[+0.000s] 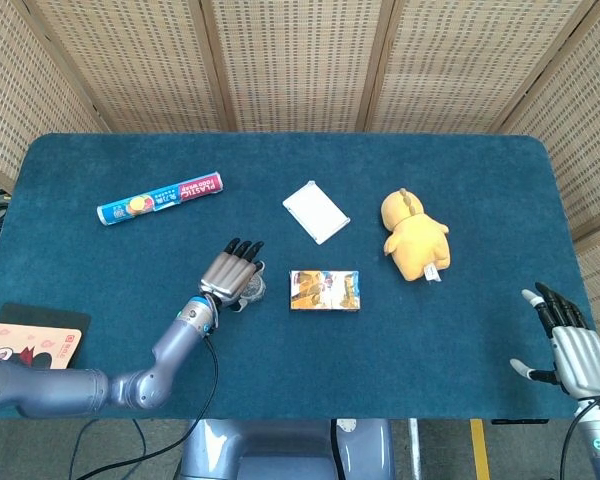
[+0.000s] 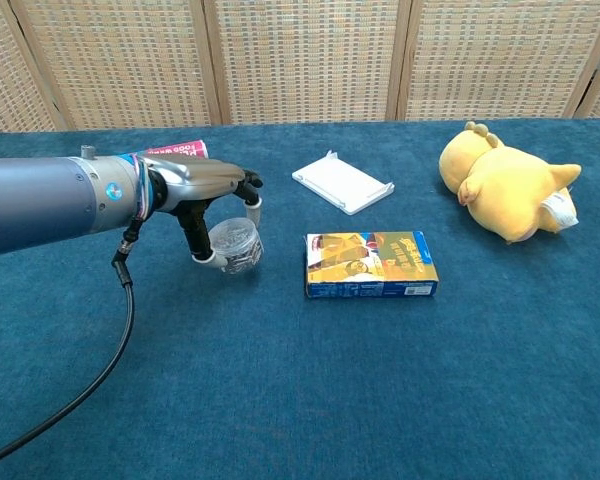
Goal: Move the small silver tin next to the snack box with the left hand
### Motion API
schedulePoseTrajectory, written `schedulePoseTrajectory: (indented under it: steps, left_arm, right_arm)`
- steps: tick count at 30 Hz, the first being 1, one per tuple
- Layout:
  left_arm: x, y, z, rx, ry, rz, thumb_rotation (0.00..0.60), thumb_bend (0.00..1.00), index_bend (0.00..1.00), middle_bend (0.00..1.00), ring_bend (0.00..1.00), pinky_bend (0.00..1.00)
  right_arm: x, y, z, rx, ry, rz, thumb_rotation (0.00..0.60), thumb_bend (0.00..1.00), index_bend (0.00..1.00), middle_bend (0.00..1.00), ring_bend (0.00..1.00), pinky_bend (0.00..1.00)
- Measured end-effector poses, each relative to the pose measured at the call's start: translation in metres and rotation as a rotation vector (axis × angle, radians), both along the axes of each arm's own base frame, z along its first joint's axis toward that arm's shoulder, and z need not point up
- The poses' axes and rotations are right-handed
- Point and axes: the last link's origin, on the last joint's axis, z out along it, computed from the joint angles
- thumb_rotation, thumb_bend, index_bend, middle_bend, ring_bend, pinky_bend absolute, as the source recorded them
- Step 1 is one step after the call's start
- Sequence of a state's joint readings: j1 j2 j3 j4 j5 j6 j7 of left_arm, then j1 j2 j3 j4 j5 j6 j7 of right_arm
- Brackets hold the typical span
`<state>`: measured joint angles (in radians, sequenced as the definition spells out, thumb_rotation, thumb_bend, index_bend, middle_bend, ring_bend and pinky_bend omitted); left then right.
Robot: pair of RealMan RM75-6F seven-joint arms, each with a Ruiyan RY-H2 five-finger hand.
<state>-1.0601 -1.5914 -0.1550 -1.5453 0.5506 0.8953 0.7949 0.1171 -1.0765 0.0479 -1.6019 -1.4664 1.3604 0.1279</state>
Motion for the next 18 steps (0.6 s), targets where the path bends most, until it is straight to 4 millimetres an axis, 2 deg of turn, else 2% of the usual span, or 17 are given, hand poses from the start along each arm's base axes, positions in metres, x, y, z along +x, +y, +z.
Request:
schedulePoseTrajectory:
  steps: [12, 14, 18]
  left_arm:
    - [0.016, 0.001, -0.022, -0.024, 0.016, -0.007, 0.6, 0.41, 0.47, 0.0, 0.0, 0.0]
    - [0.016, 0.0, -0.024, -0.028, 0.021, -0.01, 0.6, 0.4, 0.42, 0.0, 0.0, 0.0]
    - [0.012, -0.002, -0.027, -0.033, 0.057, -0.011, 0.6, 0.39, 0.18, 0.0, 0.0, 0.0]
  right_arm:
    - [-0.002, -0.002, 0.001, 0.009, -0.017, -0.006, 0.6, 0.0, 0.1, 0.0, 0.0, 0.08]
    - [-0.003, -0.002, 0.001, 0.009, -0.019, -0.007, 0.6, 0.0, 0.1, 0.0, 0.0, 0.08]
    - [-0.003, -0.002, 0.002, 0.008, -0.024, -0.008, 0.6, 0.0, 0.1, 0.0, 0.0, 0.08]
